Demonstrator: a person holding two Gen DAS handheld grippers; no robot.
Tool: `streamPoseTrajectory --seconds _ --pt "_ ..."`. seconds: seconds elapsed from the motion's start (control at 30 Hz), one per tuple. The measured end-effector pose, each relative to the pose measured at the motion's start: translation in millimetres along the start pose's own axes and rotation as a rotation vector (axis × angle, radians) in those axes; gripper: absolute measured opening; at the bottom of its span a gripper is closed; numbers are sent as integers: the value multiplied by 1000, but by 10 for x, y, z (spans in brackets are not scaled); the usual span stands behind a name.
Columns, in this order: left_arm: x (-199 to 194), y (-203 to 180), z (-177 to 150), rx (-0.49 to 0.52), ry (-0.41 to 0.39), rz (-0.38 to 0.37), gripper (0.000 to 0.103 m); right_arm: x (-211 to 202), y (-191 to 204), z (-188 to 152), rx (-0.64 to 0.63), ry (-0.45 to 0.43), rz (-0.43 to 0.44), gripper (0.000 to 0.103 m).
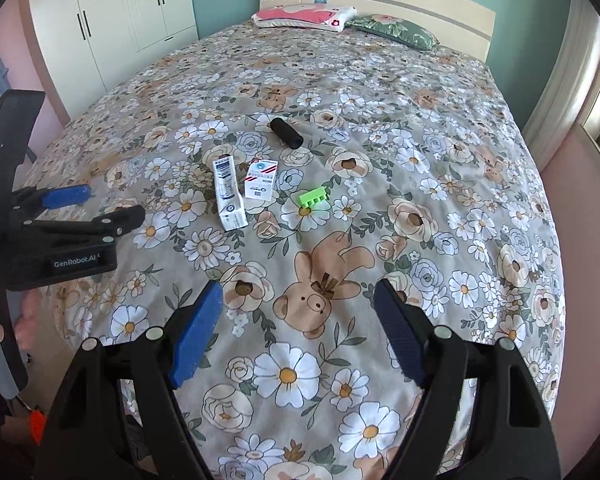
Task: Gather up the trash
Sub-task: 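Move both open tools back over the items on the bed, then grasp the green toy block with the right tool while the left tool grasps the white milk carton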
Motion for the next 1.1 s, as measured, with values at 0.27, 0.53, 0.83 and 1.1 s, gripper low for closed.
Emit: streamPoseTrajectory --seconds 0.27,0.53,0.83,1.1 --pt "691 108 275 -65 39 27 90 851 -149 381 119 69 -12 77" --pt "1285 264 491 -131 56 43 90 1728 -221 677 247 138 -37 77" --pt "1688 398 736 -198 28 76 90 2494 -301 805 418 187 -63 77" --pt "2027 474 687 -260 60 87 90 2962 -296 752 571 234 -36 69"
Point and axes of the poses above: each gripper's, at about its wrist camera, not at the fingertips, and x roughly the way its jaws point, y to its left, z to its top, the point moved 9 cm from there along x, roughly the way its jaws point, and after that the axes turned 6 degrees about -z, right-handed, at the moved point
